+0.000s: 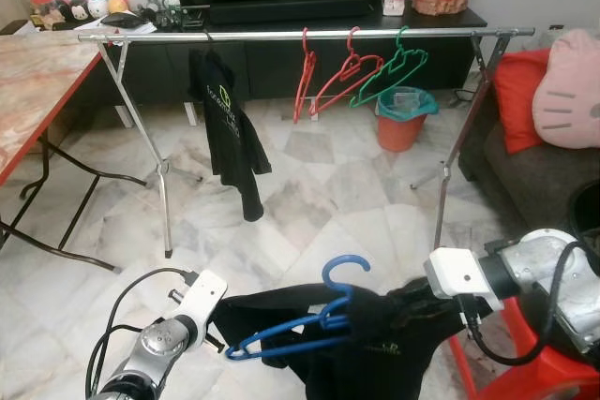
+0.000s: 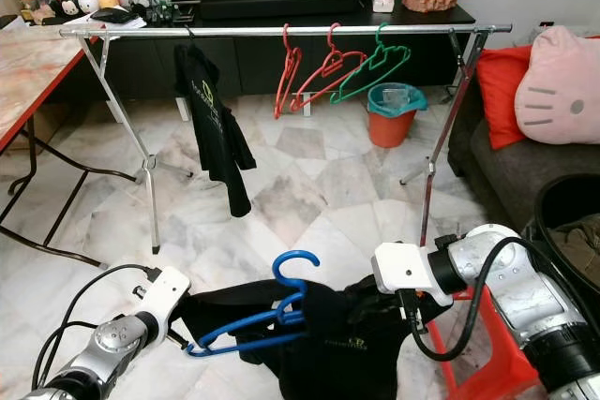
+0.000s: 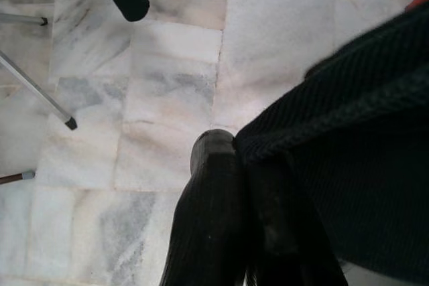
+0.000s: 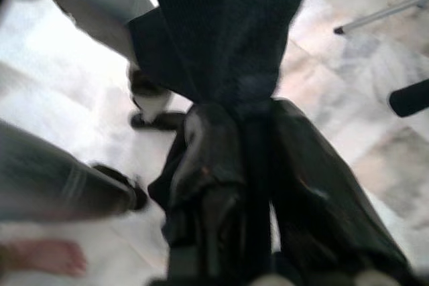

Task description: Hang hanger

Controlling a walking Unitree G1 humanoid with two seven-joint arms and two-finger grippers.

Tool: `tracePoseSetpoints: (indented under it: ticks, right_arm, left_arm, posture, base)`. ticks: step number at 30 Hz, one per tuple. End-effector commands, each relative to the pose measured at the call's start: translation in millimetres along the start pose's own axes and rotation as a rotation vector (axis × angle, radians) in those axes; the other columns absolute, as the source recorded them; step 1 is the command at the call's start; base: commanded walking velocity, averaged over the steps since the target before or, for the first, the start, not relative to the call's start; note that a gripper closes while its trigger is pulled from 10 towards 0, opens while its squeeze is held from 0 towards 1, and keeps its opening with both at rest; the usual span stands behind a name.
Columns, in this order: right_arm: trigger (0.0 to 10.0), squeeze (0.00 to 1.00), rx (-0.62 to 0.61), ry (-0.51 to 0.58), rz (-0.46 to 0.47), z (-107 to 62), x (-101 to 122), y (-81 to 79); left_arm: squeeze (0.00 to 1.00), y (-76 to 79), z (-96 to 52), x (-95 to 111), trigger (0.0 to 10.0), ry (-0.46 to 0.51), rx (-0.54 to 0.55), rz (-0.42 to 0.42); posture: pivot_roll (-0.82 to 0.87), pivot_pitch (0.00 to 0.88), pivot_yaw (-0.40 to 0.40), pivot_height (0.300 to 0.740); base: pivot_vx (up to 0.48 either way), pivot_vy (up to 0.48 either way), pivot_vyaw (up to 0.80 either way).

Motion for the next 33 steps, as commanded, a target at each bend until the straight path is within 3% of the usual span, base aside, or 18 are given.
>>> tracePoseSetpoints:
  ticks: [1,9,14,19,26,33]
  right_arm:
    - [0.0,0.00,-0.061,-0.061,-0.052,-9.7,-2,10.9]
    - [0.0,0.00,-0.185,-0.123,-0.124,-11.3,-7,28.9]
    - [0.0,0.00,-0.144,-0.296,-0.199,-8.7,-25,25.0]
    - [0.0,0.00,-0.158,-0.282,-0.198,-0.1,-26,23.4]
    - [0.0,0.00,-0.258,-0.327,-0.197,3.8,-35,28.8]
    - [0.0,0.00,-0.287,-0.295,-0.169,22.0,-33,24.5]
  left_arm:
    - [0.00,-21.4,-12.1,-24,10.0,-0.103,0.077,-0.011]
    - [0.00,-19.7,-12.0,-25,10.0,-0.108,0.068,0.003]
    - [0.00,-19.0,-11.6,-24,10.0,-0.110,0.061,0.022]
    - [0.00,-21.7,-11.1,-20,10.0,-0.100,0.056,0.025]
    - [0.00,-31.1,-7.1,3,10.0,-0.051,0.018,0.035]
    - [0.00,-32.7,-4.1,24,10.0,-0.007,-0.052,0.008]
  posture:
    - [-0.05,0.000,0.078,0.740]
    - [-0.05,0.000,0.075,0.740]
    - [-0.05,0.000,0.072,0.740]
    - [-0.04,0.000,0.070,0.740]
    - [-0.04,0.000,0.069,0.740]
    - [-0.04,0.000,0.071,0.740]
  base:
    - [0.000,0.000,0.00]
    - [0.000,0.000,0.00]
    - [0.000,0.000,0.00]
    - [0.000,0.000,0.00]
    - [0.000,0.000,0.00]
    - [0.000,0.000,0.00]
Point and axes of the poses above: a point about 5 cm out from each wrist's last joint towards the gripper, its own z axis pointing out of the wrist towards the gripper, its own x axis along the axis of the wrist's last joint, y = z × x, the point moved 2 cm from there along z, pointing out of the wrist towards the gripper, and after that the axes turned 1 degree about -z, right-handed, at the moved point
